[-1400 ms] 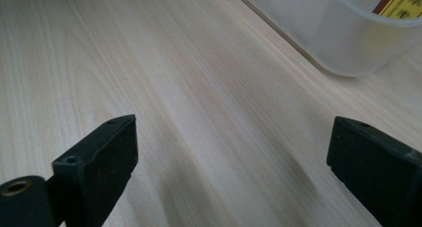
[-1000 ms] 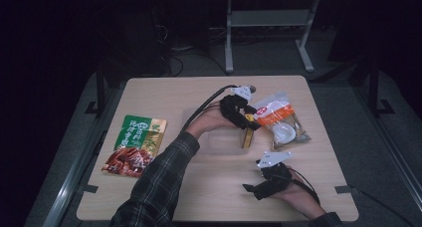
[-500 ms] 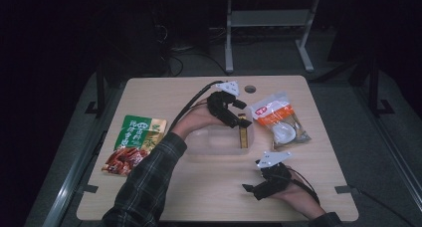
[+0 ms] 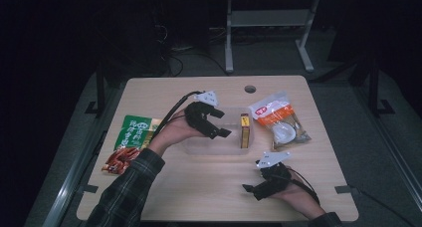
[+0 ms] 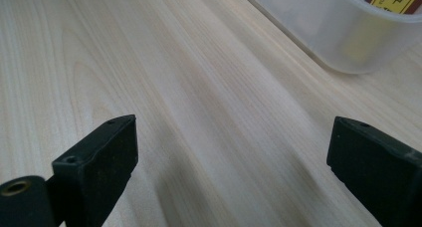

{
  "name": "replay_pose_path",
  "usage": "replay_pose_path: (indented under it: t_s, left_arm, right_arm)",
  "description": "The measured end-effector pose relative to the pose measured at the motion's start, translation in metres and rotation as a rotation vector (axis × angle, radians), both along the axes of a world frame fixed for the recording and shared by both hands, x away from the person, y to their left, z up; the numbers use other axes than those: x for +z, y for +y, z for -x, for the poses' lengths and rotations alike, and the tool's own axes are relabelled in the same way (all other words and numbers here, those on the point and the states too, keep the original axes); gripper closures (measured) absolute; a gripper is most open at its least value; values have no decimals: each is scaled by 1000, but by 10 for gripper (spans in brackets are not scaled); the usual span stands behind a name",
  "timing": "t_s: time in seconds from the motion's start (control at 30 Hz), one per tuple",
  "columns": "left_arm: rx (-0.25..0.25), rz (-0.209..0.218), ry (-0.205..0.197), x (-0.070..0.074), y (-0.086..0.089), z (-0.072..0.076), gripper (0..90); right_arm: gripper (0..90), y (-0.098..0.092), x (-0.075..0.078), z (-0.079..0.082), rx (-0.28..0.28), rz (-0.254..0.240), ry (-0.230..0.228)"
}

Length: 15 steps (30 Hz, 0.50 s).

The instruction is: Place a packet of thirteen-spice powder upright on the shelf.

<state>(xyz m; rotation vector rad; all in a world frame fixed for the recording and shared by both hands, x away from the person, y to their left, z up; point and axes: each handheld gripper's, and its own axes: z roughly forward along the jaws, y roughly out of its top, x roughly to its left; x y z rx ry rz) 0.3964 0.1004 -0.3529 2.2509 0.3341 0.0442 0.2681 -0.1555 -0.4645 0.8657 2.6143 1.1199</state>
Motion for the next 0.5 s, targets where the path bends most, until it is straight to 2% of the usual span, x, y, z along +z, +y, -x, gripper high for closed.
replay_pose_path:
  t_s: [0.13, 0.23, 0.27, 0.33, 0.37, 0.5]
  left_arm:
    - [37, -7, 8, -4, 17, 14, 214]
    - [45, -8, 12, -6, 24, 20, 216]
    - [58, -27, 6, -9, 30, 27, 216]
    - [65, -34, 1, -11, 34, 31, 216]
    - [85, -32, 0, -13, 39, 38, 216]
    - [102, -30, -3, -18, 46, 49, 218]
  right_arm:
    - [53, 0, -1, 0, 3, 7, -2]
    - [53, 0, 0, 0, 1, 5, -4]
    - [54, 0, 0, 0, 1, 5, -3]
    - [53, 0, -1, 0, 1, 5, -4]
    - [54, 0, -1, 0, 1, 6, -4]
    - [53, 0, -1, 0, 0, 6, -5]
